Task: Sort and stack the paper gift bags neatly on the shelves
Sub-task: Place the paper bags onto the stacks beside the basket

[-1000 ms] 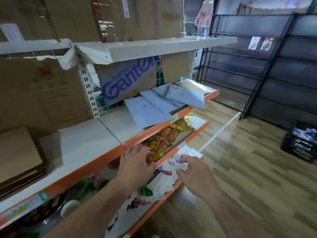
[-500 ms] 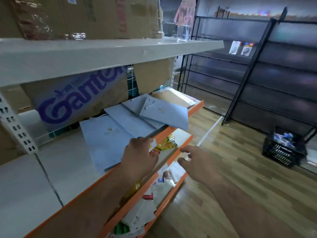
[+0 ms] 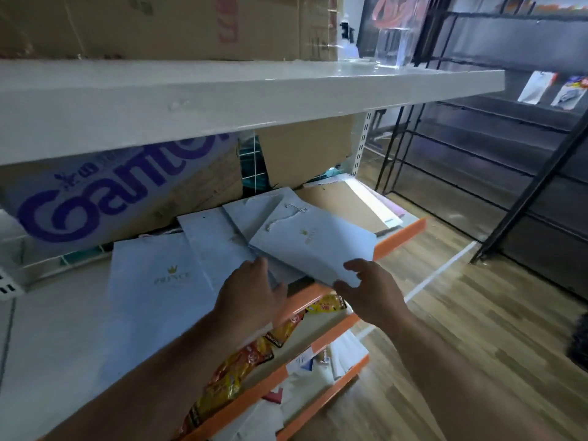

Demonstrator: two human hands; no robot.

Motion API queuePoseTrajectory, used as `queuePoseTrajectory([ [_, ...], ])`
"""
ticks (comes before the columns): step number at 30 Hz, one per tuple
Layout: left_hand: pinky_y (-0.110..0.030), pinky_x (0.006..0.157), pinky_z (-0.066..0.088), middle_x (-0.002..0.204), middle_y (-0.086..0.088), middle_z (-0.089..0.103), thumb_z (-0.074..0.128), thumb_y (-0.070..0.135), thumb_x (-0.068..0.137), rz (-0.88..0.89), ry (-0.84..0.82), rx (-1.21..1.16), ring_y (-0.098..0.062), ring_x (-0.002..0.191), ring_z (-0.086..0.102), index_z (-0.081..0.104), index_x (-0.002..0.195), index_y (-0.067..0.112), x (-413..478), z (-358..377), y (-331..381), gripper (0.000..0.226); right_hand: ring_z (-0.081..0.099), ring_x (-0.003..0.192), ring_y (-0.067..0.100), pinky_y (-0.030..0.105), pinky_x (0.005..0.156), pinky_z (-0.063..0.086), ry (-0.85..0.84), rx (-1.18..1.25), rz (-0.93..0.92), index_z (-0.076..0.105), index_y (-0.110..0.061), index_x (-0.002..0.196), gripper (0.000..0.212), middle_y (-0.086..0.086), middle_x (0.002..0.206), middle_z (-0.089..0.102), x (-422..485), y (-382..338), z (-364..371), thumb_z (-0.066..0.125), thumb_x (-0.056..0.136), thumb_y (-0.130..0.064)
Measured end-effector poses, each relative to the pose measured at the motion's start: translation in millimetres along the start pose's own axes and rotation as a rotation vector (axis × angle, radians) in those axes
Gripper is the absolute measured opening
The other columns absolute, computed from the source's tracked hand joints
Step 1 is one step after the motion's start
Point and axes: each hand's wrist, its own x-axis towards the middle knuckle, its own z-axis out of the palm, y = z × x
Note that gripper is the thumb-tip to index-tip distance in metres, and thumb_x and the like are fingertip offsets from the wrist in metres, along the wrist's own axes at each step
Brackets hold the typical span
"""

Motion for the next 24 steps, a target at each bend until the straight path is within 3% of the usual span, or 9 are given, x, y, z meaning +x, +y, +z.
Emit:
queuePoseTrajectory([
  [4,-0.035,0.094,0.046,0.128,-0.007,0.056,0.058,0.048,0.092,-0.203,0.056,-0.122,-0.024,0.116,0.055,0.04,0.139,0.016,23.2,22.5,26.0,0.06,0.054,0.124,0.022,0.028,0.087,0.042,-0.058,-0.066,-0.121,0.057,-0.024,0.135,0.062,0.001,0.141,0.054,70.9,26.3,-16.0,0.075,0.08,-0.045],
  [6,-0.036,0.093,0.048,0.127,-0.007,0.057,0.063,0.052,0.089,-0.309,0.117,-0.161,-0.025,0.115,0.056,0.042,0.134,0.015,30.4,34.8,37.1,0.063,0.046,0.133,0.025,0.032,0.103,0.038,-0.097,-0.106,-0.168,0.053,-0.021,0.14,0.074,0.004,0.146,0.05,102.9,40.6,-22.9,0.079,0.074,-0.046],
  [9,-0.033,0.081,0.047,0.118,-0.009,0.057,0.065,0.057,0.087,-0.435,0.213,-0.152,-0.023,0.102,0.056,0.043,0.126,0.012,35.0,52.0,46.9,0.064,0.037,0.14,0.029,0.037,0.114,0.031,-0.189,-0.175,-0.206,0.042,-0.016,0.148,0.097,0.009,0.152,0.042,149.3,60.2,-24.3,0.082,0.068,-0.054],
  [13,-0.033,0.072,0.043,0.107,-0.009,0.053,0.067,0.055,0.085,-0.56,0.291,-0.179,-0.025,0.093,0.055,0.041,0.113,0.013,38.2,62.1,61.5,0.057,0.039,0.135,0.031,0.041,0.105,0.04,-0.312,-0.241,-0.253,0.032,-0.019,0.151,0.11,0.009,0.145,0.045,182.2,71.8,-16.9,0.082,0.062,-0.062],
  [18,-0.037,0.068,0.05,0.105,-0.008,0.059,0.065,0.052,0.087,-0.699,0.362,-0.14,-0.028,0.09,0.06,0.041,0.106,0.014,52.1,66.6,66.8,0.048,0.054,0.113,0.031,0.042,0.09,0.049,-0.337,-0.226,-0.23,0.04,-0.027,0.134,0.105,0.004,0.122,0.047,198.2,76.2,-11.1,0.081,0.049,-0.072],
  [21,-0.035,0.066,0.046,0.1,-0.004,0.059,0.063,0.053,0.088,-0.727,0.382,-0.14,-0.027,0.088,0.059,0.043,0.102,0.014,55.0,67.2,70.3,0.047,0.057,0.104,0.03,0.039,0.082,0.048,-0.319,-0.251,-0.218,0.045,-0.023,0.118,0.095,0.002,0.11,0.05,204.2,82.9,-7.1,0.074,0.047,-0.08],
  [24,-0.034,0.064,0.045,0.093,-0.003,0.059,0.068,0.058,0.084,-0.736,0.384,-0.115,-0.023,0.081,0.058,0.043,0.098,0.016,56.0,70.6,71.9,0.051,0.06,0.098,0.029,0.038,0.078,0.049,-0.293,-0.141,-0.212,0.044,-0.023,0.117,0.094,0.002,0.104,0.056,210.0,87.4,-5.6,0.074,0.046,-0.078],
])
